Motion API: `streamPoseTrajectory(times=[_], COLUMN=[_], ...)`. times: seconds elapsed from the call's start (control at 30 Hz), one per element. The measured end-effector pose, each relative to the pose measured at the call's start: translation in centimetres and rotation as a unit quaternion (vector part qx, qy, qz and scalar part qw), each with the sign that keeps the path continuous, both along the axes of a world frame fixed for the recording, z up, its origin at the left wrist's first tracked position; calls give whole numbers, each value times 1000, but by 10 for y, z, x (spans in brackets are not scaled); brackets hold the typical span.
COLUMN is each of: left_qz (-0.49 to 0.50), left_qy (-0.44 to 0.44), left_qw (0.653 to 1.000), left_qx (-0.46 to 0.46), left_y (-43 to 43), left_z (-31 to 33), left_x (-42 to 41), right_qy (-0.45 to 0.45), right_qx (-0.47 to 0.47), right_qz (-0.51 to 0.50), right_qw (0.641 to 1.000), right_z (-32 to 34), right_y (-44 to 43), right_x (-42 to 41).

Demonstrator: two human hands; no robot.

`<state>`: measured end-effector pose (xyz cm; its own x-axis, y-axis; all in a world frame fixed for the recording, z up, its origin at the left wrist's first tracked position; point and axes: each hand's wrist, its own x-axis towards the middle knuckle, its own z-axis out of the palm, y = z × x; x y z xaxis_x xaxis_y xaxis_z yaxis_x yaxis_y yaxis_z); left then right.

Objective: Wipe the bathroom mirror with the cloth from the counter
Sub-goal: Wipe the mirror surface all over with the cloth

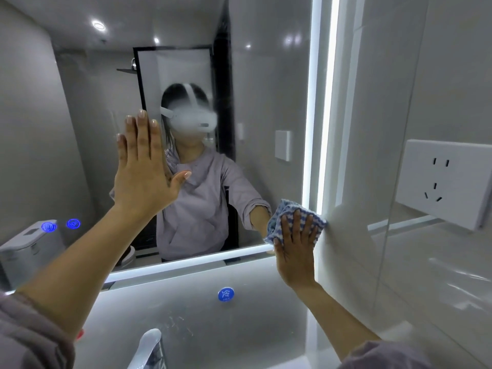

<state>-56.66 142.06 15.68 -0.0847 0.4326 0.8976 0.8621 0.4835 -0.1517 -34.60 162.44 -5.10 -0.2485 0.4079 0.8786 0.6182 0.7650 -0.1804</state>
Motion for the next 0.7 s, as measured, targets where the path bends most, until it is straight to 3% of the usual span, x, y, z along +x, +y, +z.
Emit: streamPoseTrajectory(times=[0.17,0.37,0.7], left_qz=[0,11,19], left_qy=[4,4,5], left_qw=[1000,1000,1000], left_qx=[8,4,-2], left_y=[1,0,-4], left_z=[0,0,0], left_x=[0,2,2], right_qy=[27,10,-100], right_qx=[-31,5,57], right_qz=[23,66,106], right_qw=[999,998,988], right_z=[-8,-11,-3], right_y=[-15,-57,-117], right_x=[-30,-68,-108])
